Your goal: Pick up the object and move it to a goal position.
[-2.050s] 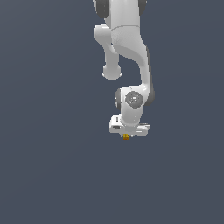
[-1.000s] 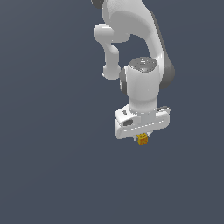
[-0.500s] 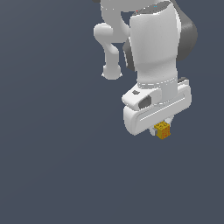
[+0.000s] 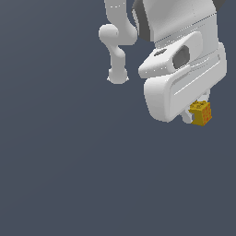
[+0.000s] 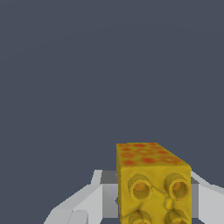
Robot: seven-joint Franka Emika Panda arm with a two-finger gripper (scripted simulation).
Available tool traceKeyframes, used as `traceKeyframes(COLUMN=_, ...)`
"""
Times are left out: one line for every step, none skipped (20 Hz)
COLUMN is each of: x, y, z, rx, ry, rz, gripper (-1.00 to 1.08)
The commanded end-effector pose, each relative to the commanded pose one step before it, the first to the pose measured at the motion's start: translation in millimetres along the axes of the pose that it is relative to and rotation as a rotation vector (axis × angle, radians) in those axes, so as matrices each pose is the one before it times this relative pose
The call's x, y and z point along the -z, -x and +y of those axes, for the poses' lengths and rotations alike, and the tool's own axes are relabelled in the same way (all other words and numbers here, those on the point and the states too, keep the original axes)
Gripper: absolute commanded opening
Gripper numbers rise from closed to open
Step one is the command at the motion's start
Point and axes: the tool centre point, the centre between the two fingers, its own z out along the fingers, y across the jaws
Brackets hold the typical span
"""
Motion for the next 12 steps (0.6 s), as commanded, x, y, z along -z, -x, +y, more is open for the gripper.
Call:
traceKeyframes(x=15.2, y=-11.53, z=-5.01, rx=0.03405, ry=-0.01659, rz=0.02473, gripper=-1.0)
traceKeyframes(x=4.95, y=-3.79, z=-1.55, rx=0.01065, ry=-0.00527, rz=0.00796, gripper=-1.0)
traceKeyframes(x=4.49, y=-3.44, z=-1.41, rx=0.00965, ry=-0.0048, rz=0.00722, gripper=-1.0)
traceKeyframes(x=4.02, y=-3.07, z=-1.24, rx=0.0086, ry=-0.00431, rz=0.00644, gripper=-1.0)
traceKeyframes(x=3.56, y=-2.71, z=-1.11, rx=0.00757, ry=-0.00384, rz=0.00569, gripper=-1.0)
traceKeyframes(x=3.09, y=-2.34, z=-0.94, rx=0.00649, ry=-0.00335, rz=0.00489, gripper=-1.0)
traceKeyframes(x=2.62, y=-1.97, z=-0.78, rx=0.00541, ry=-0.00286, rz=0.00411, gripper=-1.0)
traceKeyframes(x=2.14, y=-1.58, z=-0.59, rx=0.00429, ry=-0.00236, rz=0.00329, gripper=-1.0)
traceKeyframes(x=1.67, y=-1.2, z=-0.43, rx=0.0032, ry=-0.00188, rz=0.0025, gripper=-1.0)
traceKeyframes(x=1.21, y=-0.83, z=-0.29, rx=0.00214, ry=-0.0014, rz=0.00173, gripper=-1.0)
traceKeyframes(x=0.72, y=-0.46, z=-0.12, rx=0.0011, ry=-0.00086, rz=0.00094, gripper=-1.0)
traceKeyframes(x=0.11, y=-0.02, z=0.22, rx=0.0, ry=0.0, rz=0.0, gripper=-1.0)
